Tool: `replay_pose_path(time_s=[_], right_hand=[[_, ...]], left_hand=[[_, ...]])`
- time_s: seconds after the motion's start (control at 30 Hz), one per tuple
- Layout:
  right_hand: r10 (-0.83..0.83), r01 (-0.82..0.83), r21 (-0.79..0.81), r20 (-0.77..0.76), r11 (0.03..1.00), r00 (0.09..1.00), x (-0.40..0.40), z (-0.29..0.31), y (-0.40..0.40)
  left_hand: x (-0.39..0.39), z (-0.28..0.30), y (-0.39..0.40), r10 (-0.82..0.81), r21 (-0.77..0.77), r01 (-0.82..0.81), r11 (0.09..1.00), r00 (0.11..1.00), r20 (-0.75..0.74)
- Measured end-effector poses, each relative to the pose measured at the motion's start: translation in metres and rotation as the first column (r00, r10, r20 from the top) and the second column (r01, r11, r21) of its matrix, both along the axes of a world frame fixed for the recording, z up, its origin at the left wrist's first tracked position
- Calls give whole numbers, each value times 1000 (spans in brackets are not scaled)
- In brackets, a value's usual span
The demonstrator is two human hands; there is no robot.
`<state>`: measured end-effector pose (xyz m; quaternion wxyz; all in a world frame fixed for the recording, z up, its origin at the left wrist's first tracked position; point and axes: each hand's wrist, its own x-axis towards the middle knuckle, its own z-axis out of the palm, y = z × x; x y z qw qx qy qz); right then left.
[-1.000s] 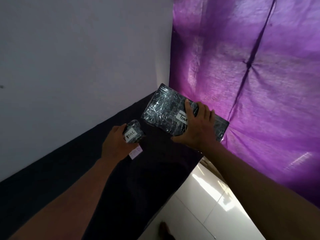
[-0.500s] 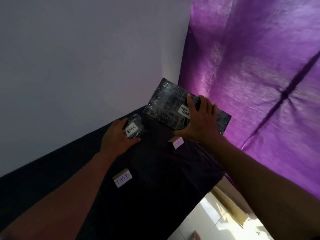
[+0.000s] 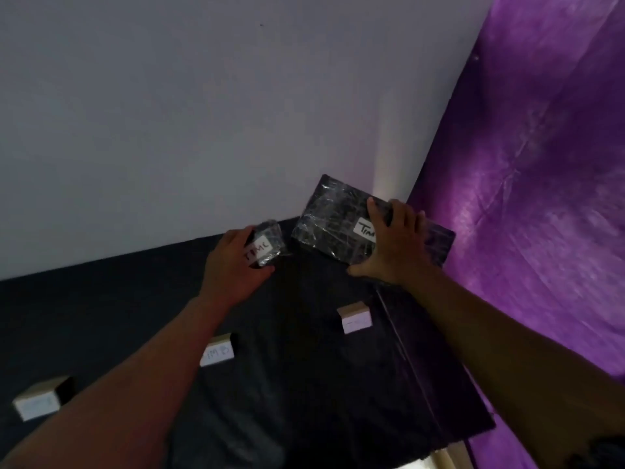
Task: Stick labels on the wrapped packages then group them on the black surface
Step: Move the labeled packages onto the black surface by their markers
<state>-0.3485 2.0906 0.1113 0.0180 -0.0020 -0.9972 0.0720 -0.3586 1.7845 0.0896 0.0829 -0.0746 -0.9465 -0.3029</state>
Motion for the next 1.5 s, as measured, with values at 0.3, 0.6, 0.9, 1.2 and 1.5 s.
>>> replay_pose_path(time_s=[0.3,0.6,0.9,1.2,1.5], right_hand=[[407,-416,-30,274,909,871,-48,-28,8],[555,-571,-92,402,816,728,-69,-60,0],[560,-604,-56,452,795,695,-84,-76,-3],[618,-609,-132,296,782,728,-76,-89,6],[423,-391,-226,116,892,899,-42,-96,57]], left_hand=[[-1,8,24,249,55,-248,967,968,-8],[3,4,47,157,-1,-157,988,985,76],[-5,-11,73,126,4,-128,992,982,139],[-22,-25,87,47,-79,-32,996,978,203],[-54,-42,129,-117,-111,161,981,938,325]])
